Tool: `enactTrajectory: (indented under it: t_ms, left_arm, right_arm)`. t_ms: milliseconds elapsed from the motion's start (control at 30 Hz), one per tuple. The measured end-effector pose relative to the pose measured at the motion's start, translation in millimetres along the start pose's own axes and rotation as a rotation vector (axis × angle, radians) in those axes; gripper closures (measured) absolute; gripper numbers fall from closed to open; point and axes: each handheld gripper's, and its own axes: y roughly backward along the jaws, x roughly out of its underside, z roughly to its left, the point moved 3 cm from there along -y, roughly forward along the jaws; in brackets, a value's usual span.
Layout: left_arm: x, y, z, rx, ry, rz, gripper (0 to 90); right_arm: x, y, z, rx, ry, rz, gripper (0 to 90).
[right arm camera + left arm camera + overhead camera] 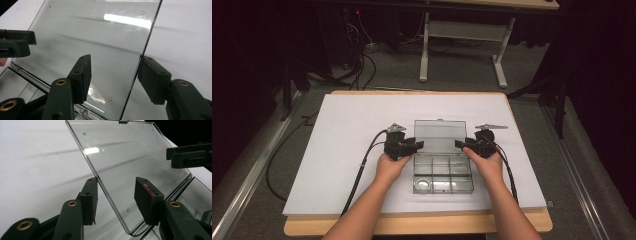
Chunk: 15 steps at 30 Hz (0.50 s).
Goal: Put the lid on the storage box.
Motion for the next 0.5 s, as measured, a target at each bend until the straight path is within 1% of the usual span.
enactTrajectory:
  t_ms: [67,133,200,233,300,400,500]
  left_arm:
    - [-0.8,1.4,-1.5,-0.019,-0.015,-0.01,55.9]
    - [-1.5,2.4,-2.8,-0.029,-0.023,-0.018,57.3]
    - [-2.0,3.5,-3.9,-0.038,-0.033,-0.026,58.7]
    - [-2.1,4.2,-4.4,-0.039,-0.035,-0.031,59.4]
    - [-2.5,5.6,-4.7,-0.041,-0.038,-0.036,61.2]
    - [-3.0,8.3,-6.3,-0.048,-0.047,-0.043,63.0]
    - [-3.8,10.8,-7.2,-0.047,-0.048,-0.051,65.0]
  right_arm:
    - [-0.4,0.8,0.7,0.005,0.013,-0.007,45.8]
    - [-0.4,2.5,2.3,0.01,0.02,-0.003,46.3]
    - [-0.7,4.3,2.0,0.009,0.03,-0.011,47.8]
    - [-0.5,5.4,2.6,0.009,0.025,-0.009,48.5]
    - [-0.7,6.7,3.0,0.011,0.036,-0.019,49.6]
    - [-1.3,9.1,4.0,0.009,0.034,-0.029,50.9]
    - [-2.0,11.9,4.8,0.008,0.036,-0.036,53.0]
